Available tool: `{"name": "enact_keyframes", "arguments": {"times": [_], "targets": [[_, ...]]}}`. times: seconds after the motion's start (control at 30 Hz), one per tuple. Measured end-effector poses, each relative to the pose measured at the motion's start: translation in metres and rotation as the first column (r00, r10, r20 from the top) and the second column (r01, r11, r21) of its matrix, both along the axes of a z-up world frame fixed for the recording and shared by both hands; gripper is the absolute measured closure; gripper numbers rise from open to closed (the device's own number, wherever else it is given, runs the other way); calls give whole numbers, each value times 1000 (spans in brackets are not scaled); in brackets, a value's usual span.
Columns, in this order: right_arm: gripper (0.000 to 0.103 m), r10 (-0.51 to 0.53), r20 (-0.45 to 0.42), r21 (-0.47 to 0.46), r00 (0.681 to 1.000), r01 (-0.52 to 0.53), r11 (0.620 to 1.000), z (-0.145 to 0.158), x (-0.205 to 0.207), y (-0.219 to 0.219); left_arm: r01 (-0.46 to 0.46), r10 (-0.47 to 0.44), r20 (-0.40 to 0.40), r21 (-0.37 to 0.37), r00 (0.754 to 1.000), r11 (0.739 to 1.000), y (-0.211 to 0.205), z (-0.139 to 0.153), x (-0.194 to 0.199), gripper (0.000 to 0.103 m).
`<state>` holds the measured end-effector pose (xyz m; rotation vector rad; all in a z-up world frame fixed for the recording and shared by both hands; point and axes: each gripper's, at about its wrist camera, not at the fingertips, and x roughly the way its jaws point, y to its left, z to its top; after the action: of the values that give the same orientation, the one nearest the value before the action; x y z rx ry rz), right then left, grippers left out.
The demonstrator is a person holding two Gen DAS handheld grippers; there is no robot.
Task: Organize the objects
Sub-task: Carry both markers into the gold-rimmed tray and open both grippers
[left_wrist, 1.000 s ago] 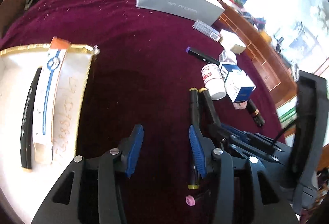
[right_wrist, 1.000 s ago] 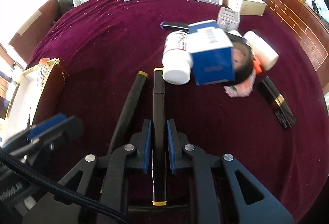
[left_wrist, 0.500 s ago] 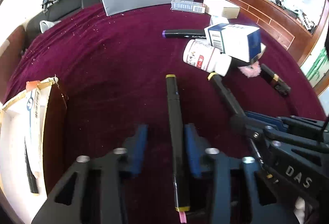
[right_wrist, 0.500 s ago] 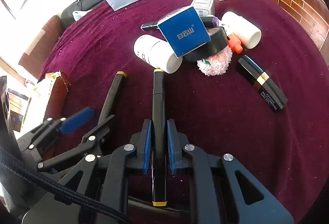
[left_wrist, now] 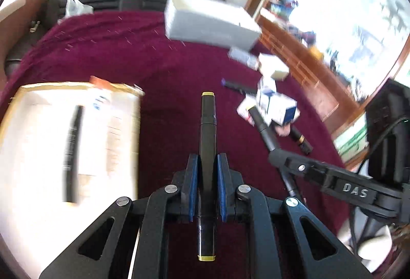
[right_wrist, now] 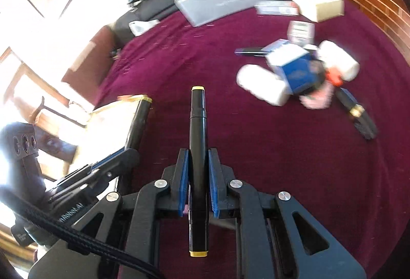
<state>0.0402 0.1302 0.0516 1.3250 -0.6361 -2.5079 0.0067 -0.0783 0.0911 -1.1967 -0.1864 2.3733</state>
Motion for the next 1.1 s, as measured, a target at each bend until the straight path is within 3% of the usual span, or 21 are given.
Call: {"name": "enact_keyframes", "arguments": {"times": [0.1,0.23,0.37,0.57,0.9,1.1], "targets": [[90,83,-4,-36,997,-83,996,15,-11,-37,-51,51,-32,3,998,999,-42,17,1,92],[90,172,-3,-71,985,-172,983,25,-31,-87,-143,139,-56,-64,989,988,-97,22,-8,92],[90,231,26,-82,973,-228,970,21,-63,-145,-204,203,-22,-114,979,972,-140,6,-31,92],[90,240,144,-156,960,-218,964,-19,-109,-204,-234,242,39,-146,970,961,-169,-33,-66,92],[90,168,197,-57,966,-159,986,-47,-127,-229,-204,218,110,-124,970,971,-167,-64,-87,92],[89,159,234,-67,959,-147,987,-55,-133,-216,-233,242,152,-72,958,970,-174,-72,-94,90]]}}
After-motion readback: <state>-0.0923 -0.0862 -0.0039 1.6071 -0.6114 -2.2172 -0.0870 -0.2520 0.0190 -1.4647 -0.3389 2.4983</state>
